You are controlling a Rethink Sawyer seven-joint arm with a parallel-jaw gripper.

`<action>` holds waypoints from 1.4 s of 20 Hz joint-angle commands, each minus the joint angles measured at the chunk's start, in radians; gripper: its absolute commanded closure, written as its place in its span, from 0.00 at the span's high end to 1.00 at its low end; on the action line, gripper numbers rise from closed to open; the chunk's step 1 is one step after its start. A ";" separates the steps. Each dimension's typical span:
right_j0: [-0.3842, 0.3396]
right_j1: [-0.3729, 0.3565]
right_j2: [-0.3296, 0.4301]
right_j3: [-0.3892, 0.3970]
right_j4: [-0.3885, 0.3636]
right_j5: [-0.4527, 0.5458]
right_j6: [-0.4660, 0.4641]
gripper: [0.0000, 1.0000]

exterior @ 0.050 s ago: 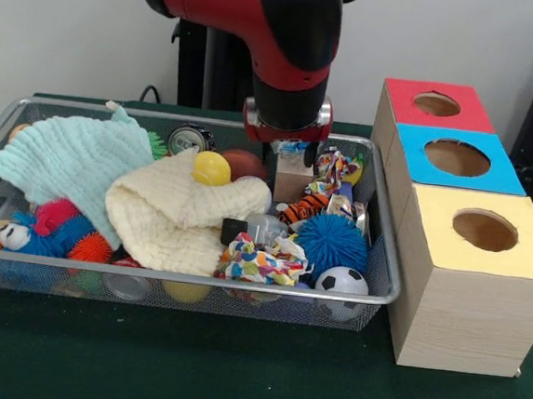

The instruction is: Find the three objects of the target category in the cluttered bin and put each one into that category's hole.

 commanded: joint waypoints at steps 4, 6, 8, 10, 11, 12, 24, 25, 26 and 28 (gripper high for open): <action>0.024 -0.030 -0.017 0.012 -0.023 0.172 0.197 1.00; 0.025 -0.035 -0.020 0.018 -0.024 0.176 0.197 1.00; 0.034 -0.026 -0.029 0.011 -0.035 0.175 0.199 1.00; 0.047 -0.014 -0.047 -0.004 -0.057 0.180 0.197 1.00; 0.051 -0.010 -0.054 0.006 -0.066 0.165 0.189 1.00; 0.053 -0.012 -0.059 0.026 -0.075 0.134 0.181 1.00; 0.030 0.034 -0.024 0.111 -0.064 -0.092 0.185 1.00; 0.029 0.046 -0.017 0.102 -0.055 -0.099 0.189 1.00; 0.027 0.052 -0.013 0.100 -0.051 -0.106 0.190 1.00; 0.025 0.059 -0.005 0.100 -0.042 -0.117 0.192 1.00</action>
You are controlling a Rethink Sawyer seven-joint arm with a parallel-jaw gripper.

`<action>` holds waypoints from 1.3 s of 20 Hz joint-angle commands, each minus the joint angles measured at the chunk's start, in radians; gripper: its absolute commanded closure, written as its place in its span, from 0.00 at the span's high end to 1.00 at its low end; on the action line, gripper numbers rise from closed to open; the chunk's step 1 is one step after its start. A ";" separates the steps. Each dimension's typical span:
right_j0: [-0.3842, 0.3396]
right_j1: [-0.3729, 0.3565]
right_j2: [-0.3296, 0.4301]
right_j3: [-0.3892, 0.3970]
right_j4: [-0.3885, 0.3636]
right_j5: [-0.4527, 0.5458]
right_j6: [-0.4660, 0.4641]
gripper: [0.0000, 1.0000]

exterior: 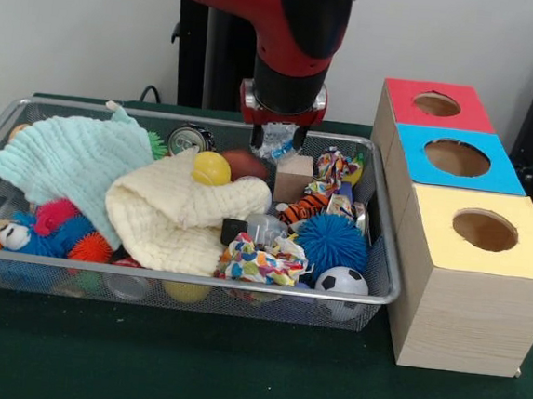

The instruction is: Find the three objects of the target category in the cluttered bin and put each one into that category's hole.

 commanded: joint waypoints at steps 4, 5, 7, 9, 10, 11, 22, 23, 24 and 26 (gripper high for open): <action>-0.040 0.073 0.083 0.065 0.024 -0.106 0.181 1.00; -0.044 0.074 0.088 0.064 0.026 -0.107 0.175 1.00; -0.053 0.081 0.093 0.069 0.026 -0.121 0.168 1.00; -0.056 0.085 0.092 0.068 0.027 -0.120 0.171 1.00; -0.055 0.084 0.090 0.067 0.026 -0.115 0.172 1.00; -0.053 0.083 0.087 0.070 0.025 -0.112 0.176 1.00; -0.032 0.051 0.060 0.078 0.011 -0.060 0.185 1.00; -0.027 0.044 0.052 0.075 0.009 -0.043 0.188 1.00; -0.020 0.035 0.045 0.073 0.008 -0.022 0.192 1.00; -0.006 0.019 0.031 0.063 0.009 0.030 0.202 1.00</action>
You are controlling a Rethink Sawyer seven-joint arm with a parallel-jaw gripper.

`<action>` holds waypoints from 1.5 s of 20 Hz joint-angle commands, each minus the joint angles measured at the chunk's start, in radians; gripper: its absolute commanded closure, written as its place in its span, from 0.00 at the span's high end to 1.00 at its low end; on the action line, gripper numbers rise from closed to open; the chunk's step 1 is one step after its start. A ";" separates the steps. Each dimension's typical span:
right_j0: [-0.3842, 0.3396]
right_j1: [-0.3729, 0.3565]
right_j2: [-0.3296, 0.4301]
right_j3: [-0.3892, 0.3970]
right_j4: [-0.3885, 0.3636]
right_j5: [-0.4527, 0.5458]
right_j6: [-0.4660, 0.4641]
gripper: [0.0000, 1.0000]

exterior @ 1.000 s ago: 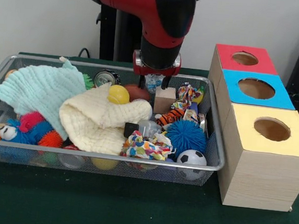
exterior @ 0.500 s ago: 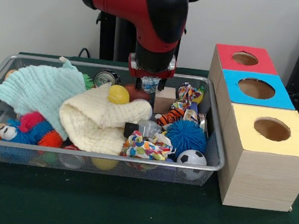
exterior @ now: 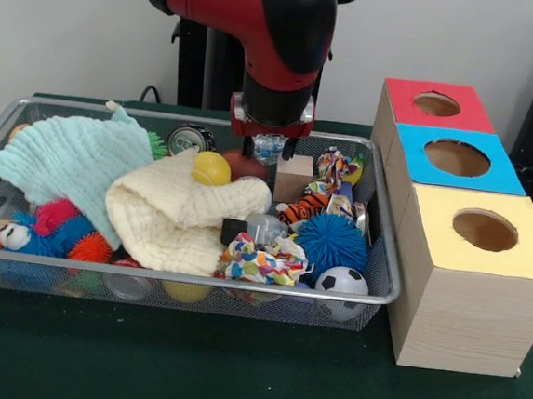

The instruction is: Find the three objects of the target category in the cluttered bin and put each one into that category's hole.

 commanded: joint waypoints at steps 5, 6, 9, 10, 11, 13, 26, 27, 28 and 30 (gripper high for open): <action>0.041 -0.046 0.004 0.014 0.013 0.206 0.215 1.00; 0.043 -0.048 0.000 0.010 0.013 0.219 0.217 1.00; 0.048 -0.057 -0.007 0.010 0.011 0.241 0.215 1.00; 0.048 -0.058 -0.008 0.013 0.010 0.239 0.213 1.00; 0.046 -0.047 -0.005 -0.001 0.009 0.240 0.212 1.00; 0.037 -0.031 0.001 0.002 0.006 0.204 0.204 1.00; 0.004 0.025 0.028 0.022 -0.012 0.053 0.165 1.00; 0.004 0.024 0.028 0.024 -0.009 0.057 0.167 1.00; 0.004 0.024 0.029 0.026 -0.007 0.057 0.168 1.00; 0.005 0.025 0.029 0.025 -0.004 0.060 0.171 0.00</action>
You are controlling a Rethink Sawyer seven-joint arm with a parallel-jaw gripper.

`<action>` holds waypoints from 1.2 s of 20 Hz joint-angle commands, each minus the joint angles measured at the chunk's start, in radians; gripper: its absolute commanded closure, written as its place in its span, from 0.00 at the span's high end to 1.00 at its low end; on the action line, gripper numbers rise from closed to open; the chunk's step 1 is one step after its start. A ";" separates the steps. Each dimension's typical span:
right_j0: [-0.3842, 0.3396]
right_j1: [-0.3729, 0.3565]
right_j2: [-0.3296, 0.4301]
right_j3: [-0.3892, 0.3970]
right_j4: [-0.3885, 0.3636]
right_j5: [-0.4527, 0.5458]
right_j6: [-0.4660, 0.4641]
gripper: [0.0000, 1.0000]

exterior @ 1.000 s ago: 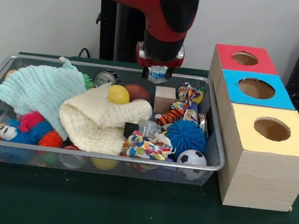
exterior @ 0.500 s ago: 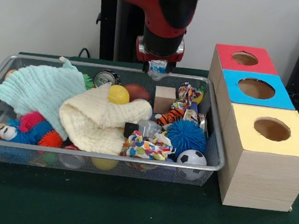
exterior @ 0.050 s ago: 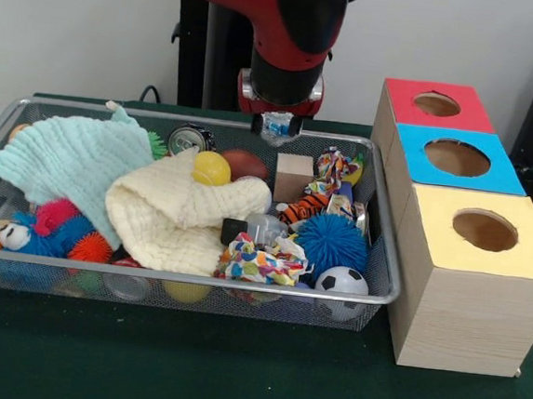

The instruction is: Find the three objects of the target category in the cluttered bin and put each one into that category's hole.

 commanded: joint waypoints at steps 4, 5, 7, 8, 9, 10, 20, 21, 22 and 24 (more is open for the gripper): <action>-0.022 0.071 0.053 0.015 -0.001 -0.032 0.179 0.00; -0.022 0.074 0.052 0.010 0.001 -0.024 0.181 0.00; -0.022 0.074 0.051 0.010 0.003 -0.021 0.184 0.00; -0.022 0.074 0.050 0.011 0.003 -0.020 0.185 0.00; -0.022 0.074 0.050 0.011 0.003 -0.019 0.185 0.00; -0.022 0.074 0.050 0.013 0.003 -0.018 0.185 0.00; -0.021 0.071 0.041 0.000 -0.009 -0.026 0.177 0.00; -0.018 0.071 0.036 -0.009 -0.009 -0.013 0.181 0.00; -0.013 0.071 0.031 -0.023 -0.011 0.006 0.184 0.00; -0.003 0.071 0.021 -0.064 -0.019 0.053 0.183 0.00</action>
